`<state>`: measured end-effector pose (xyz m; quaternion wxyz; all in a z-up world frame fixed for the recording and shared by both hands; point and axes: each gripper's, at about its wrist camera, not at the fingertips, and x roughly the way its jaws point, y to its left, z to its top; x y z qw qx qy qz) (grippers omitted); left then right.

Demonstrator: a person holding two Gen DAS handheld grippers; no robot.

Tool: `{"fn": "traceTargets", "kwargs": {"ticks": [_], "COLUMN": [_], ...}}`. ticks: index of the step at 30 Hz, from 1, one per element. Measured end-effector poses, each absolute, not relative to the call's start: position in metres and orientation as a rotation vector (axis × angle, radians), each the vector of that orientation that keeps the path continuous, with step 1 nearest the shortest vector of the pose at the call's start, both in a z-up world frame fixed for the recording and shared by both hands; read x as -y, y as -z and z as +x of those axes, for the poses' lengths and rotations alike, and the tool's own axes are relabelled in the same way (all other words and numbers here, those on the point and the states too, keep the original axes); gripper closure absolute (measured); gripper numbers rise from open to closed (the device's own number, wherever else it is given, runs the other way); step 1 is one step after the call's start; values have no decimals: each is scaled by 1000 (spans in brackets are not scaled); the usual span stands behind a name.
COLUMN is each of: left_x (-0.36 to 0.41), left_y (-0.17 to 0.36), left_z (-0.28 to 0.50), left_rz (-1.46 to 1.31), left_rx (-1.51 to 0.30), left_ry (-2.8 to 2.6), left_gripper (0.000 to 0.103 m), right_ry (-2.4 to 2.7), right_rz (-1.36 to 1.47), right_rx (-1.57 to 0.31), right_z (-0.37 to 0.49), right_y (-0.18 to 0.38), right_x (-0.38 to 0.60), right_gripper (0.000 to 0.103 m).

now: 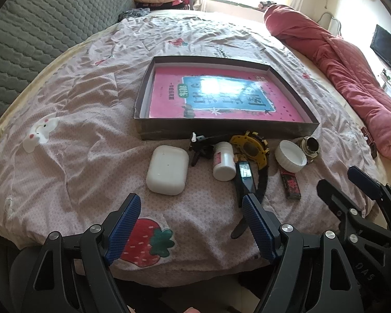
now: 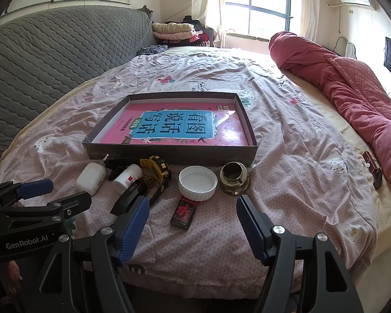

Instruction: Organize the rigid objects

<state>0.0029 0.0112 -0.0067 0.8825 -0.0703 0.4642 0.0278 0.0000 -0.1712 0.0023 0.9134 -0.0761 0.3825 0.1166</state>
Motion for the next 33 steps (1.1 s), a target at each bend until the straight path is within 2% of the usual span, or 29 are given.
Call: {"fn": "traceTargets", "kwargs": {"ticks": [14, 33], "left_x": [-43, -44], "left_y": [25, 59], "left_z": [21, 61], "left_rz": [-190, -136], "left_rx": [-992, -1033], "left_ry": [-122, -127], "left_gripper": [22, 22], "right_ry": [-212, -92], "right_rz": [-124, -49], "right_rx": [-796, -856], "right_z": [14, 68], "right_y": [5, 32], "right_x": [186, 226], "right_gripper": [34, 34]}}
